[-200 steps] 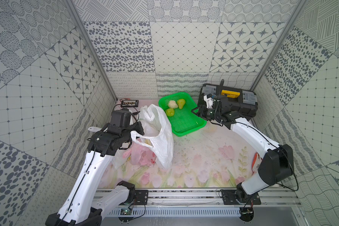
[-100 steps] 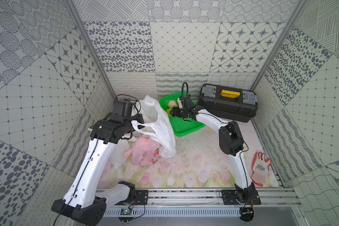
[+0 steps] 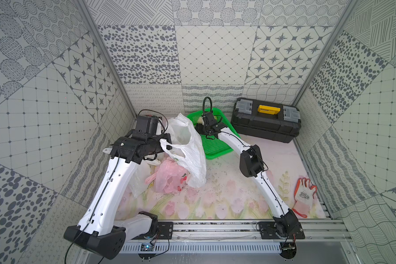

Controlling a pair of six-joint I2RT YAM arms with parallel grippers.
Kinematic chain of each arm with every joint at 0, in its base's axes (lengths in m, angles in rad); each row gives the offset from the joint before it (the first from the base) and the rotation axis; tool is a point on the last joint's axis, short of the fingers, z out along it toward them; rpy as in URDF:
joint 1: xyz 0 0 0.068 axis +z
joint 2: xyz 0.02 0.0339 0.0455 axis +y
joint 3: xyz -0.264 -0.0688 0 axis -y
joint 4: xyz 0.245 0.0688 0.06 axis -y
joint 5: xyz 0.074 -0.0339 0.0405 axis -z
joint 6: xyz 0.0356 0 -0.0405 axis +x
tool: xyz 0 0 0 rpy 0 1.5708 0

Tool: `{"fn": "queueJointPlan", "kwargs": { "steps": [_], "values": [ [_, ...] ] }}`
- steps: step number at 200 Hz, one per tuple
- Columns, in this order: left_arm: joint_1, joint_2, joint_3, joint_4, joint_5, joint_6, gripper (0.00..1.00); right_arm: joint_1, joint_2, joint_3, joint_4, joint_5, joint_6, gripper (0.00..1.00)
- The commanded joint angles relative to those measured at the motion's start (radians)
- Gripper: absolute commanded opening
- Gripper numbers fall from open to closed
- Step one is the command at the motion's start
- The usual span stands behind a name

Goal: Place the pears into plastic bags & tie knots
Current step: Pick up the pear from the basket, then place the pear in the plastic bag.

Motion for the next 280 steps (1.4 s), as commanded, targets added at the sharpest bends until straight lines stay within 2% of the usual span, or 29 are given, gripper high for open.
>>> {"fn": "queueJointPlan", "kwargs": {
  "steps": [1, 20, 34, 87, 113, 137, 167, 192, 218, 236, 263, 280],
  "values": [
    [0.008, 0.01, -0.005, 0.033, 0.057, 0.023, 0.0, -0.007, 0.028, 0.001, 0.028, -0.006, -0.007, 0.62],
    [0.007, 0.009, -0.014, 0.035, 0.082, 0.017, 0.0, -0.017, -0.034, -0.088, 0.119, -0.106, -0.01, 0.46],
    [-0.002, -0.003, -0.049, 0.069, 0.115, 0.011, 0.0, -0.02, -0.133, -0.192, 0.185, -0.15, -0.021, 0.38],
    [-0.064, -0.015, -0.165, 0.18, 0.098, -0.03, 0.0, -0.054, -0.637, -0.875, 0.509, -0.296, 0.097, 0.33],
    [-0.084, 0.02, -0.203, 0.243, 0.107, -0.045, 0.0, -0.051, -0.921, -1.154, 0.513, -0.325, 0.102, 0.32],
    [-0.093, 0.043, -0.2, 0.275, 0.105, -0.046, 0.0, -0.052, -1.17, -1.336, 0.398, -0.314, 0.07, 0.31],
    [-0.101, 0.065, -0.192, 0.29, 0.101, -0.058, 0.0, -0.05, -1.418, -1.375, 0.182, -0.385, 0.013, 0.31],
    [-0.132, 0.084, -0.202, 0.315, 0.098, -0.067, 0.0, -0.04, -1.522, -1.307, 0.074, -0.451, -0.024, 0.29],
    [-0.161, 0.103, -0.196, 0.34, 0.097, -0.079, 0.0, 0.036, -1.465, -1.157, -0.015, -0.514, -0.07, 0.29],
    [-0.173, 0.098, -0.195, 0.35, 0.089, -0.083, 0.0, 0.064, -1.403, -1.117, -0.007, -0.553, -0.052, 0.29],
    [-0.173, 0.067, -0.218, 0.361, 0.063, -0.083, 0.0, 0.087, -1.339, -1.16, 0.008, -0.584, -0.003, 0.27],
    [-0.173, 0.049, -0.241, 0.385, 0.075, -0.087, 0.0, 0.095, -1.316, -1.218, -0.012, -0.556, 0.025, 0.25]
  ]
}}
